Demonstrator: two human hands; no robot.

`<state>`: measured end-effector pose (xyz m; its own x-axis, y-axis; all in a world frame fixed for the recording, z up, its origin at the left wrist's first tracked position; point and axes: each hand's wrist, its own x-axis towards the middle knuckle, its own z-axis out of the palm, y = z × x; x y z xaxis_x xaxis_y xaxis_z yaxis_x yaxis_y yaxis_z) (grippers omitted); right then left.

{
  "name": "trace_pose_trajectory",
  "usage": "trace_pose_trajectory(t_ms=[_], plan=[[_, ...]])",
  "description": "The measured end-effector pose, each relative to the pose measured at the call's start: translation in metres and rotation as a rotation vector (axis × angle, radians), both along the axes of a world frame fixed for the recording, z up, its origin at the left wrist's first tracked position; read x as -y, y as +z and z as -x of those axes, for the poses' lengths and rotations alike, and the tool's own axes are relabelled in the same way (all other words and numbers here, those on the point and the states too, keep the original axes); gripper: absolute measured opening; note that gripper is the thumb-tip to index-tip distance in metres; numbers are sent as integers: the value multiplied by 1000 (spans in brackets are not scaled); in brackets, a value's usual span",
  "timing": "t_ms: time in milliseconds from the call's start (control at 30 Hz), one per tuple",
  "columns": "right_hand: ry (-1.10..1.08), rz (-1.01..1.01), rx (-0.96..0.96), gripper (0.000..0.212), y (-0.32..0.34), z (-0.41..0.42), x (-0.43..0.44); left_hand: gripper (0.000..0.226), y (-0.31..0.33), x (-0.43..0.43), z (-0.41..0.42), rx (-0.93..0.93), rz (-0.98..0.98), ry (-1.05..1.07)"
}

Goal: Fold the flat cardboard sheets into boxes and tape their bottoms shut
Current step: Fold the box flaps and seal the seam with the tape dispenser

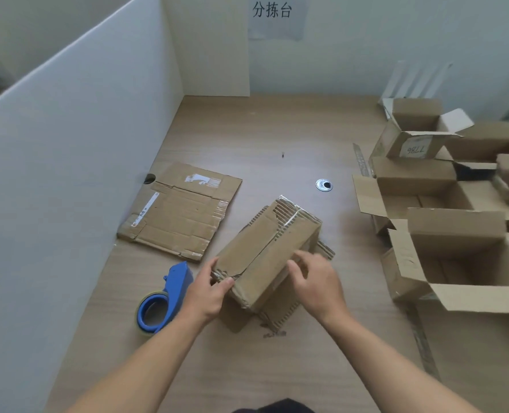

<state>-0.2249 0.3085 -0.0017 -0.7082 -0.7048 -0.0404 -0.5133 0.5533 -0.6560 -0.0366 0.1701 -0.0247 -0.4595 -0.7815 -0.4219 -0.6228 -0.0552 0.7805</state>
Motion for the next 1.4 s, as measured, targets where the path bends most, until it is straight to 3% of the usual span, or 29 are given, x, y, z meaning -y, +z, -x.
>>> trace_pose_trajectory(t_ms=[133, 200, 333, 400, 500, 600, 700, 800, 900, 1067, 1267, 1400], plan=[[-63, -27, -202, 52, 8, 16, 11, 55, -4, 25, -14, -81, -87, -45], [-96, -42, -205, 61, 12, 24, 15, 49, 5, 33, -16, -64, -73, -102], [-83, -172, 116, 90, 10, 39, 24, 58, 28, 27, -11, 110, 88, -248], [-132, -287, 184, 103, 0, 37, 20, 69, 29, 18, -6, 108, 199, -127], [-215, -357, 291, 122, -10, 27, 12, 79, 21, 1, 4, 65, 154, 87], [-228, -385, 297, 131, -13, 11, 8, 114, 16, -25, 18, 190, 89, 121], [-277, -406, 196, 116, -20, -7, 5, 133, 13, -36, 28, 292, 175, 184], [-302, -386, 159, 105, -23, -9, 6, 132, 10, -39, 31, 345, 246, 172], [-292, -348, 193, 97, -28, -3, 7, 119, 7, -37, 29, 300, 256, 193], [-257, -227, 208, 60, -36, 8, -1, 89, -3, -31, 21, 114, 223, 246], [-193, -146, 212, 27, -38, 26, -13, 58, -8, -19, 4, 62, 156, 276], [-141, -144, 285, 22, -32, 34, -14, 48, -8, -14, -1, -7, 102, 315]])
